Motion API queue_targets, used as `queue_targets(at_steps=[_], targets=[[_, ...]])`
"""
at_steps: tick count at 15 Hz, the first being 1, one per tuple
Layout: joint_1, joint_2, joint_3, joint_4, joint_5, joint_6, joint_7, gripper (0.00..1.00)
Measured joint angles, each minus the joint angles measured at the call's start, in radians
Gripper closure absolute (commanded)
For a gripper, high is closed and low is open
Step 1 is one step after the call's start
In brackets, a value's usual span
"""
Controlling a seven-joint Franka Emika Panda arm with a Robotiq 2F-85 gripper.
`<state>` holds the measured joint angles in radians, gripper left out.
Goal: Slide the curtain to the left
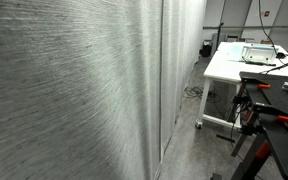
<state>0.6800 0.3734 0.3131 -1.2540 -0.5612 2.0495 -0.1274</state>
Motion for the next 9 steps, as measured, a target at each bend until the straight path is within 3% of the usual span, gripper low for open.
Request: queue_targets(at_steps=[9], targets=[[0.030,0.011,-0.020,0.044,0.005,-0.132,0.022,0.99]])
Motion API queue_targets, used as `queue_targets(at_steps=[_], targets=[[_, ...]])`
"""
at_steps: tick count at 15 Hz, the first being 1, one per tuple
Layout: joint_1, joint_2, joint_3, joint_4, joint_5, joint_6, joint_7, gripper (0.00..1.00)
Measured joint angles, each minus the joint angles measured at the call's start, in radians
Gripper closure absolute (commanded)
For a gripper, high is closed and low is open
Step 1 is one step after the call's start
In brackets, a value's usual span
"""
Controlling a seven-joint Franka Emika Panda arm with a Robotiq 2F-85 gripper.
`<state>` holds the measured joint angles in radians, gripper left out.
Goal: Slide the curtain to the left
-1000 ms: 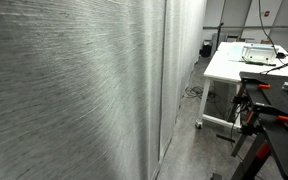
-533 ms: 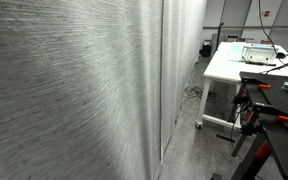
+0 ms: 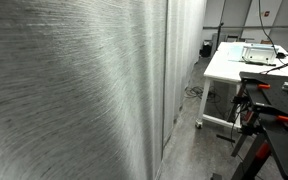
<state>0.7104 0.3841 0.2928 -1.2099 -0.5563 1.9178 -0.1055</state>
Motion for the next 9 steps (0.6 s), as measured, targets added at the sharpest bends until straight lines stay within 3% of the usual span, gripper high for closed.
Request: queue_targets(at_steps=[9], targets=[[0.024,0.008,-0.001,0.040,0.013,-0.128,0.158,0.99]])
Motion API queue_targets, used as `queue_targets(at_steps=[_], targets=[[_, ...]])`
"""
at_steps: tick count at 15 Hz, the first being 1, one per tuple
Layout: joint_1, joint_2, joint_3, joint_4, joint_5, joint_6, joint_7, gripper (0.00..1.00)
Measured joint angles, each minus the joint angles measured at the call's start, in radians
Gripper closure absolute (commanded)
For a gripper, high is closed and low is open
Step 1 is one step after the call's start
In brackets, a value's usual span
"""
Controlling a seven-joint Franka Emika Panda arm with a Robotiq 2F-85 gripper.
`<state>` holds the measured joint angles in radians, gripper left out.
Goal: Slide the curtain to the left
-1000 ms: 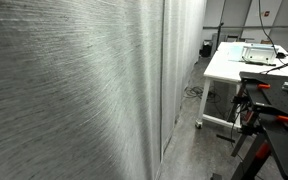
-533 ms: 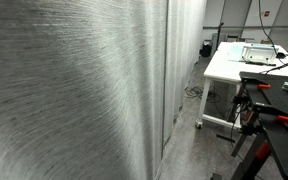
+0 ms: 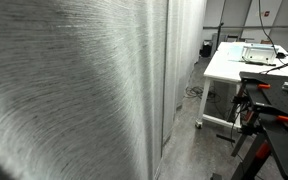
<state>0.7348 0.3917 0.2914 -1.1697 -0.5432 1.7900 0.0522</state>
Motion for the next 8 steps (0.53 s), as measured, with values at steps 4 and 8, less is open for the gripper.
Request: queue_targets(at_steps=[4,8], targets=[[0.000,0.003,0.000,0.002,-0.001,0.000,0.058,0.99],[0.000,0.004,0.000,0.003,-0.004,-0.010,0.096,0.56]])
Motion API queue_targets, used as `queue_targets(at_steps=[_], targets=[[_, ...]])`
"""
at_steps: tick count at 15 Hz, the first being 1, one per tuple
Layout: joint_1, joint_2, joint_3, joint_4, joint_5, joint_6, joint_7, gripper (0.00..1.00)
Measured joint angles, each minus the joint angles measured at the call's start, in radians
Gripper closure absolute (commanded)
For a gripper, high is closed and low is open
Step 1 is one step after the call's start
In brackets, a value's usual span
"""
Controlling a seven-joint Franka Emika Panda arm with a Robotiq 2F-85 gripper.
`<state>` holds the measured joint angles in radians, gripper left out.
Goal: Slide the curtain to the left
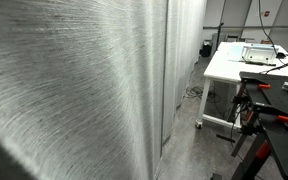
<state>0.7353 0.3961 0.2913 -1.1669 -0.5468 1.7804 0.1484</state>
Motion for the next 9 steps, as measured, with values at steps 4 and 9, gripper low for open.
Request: queue_targets(at_steps=[4,9], targets=[[-0.031,-0.010,-0.022,-0.010,0.010,-0.010,-0.009,0.27],[-0.219,-0.038,-0.079,-0.012,0.083,-0.006,-0.168,0.00]])
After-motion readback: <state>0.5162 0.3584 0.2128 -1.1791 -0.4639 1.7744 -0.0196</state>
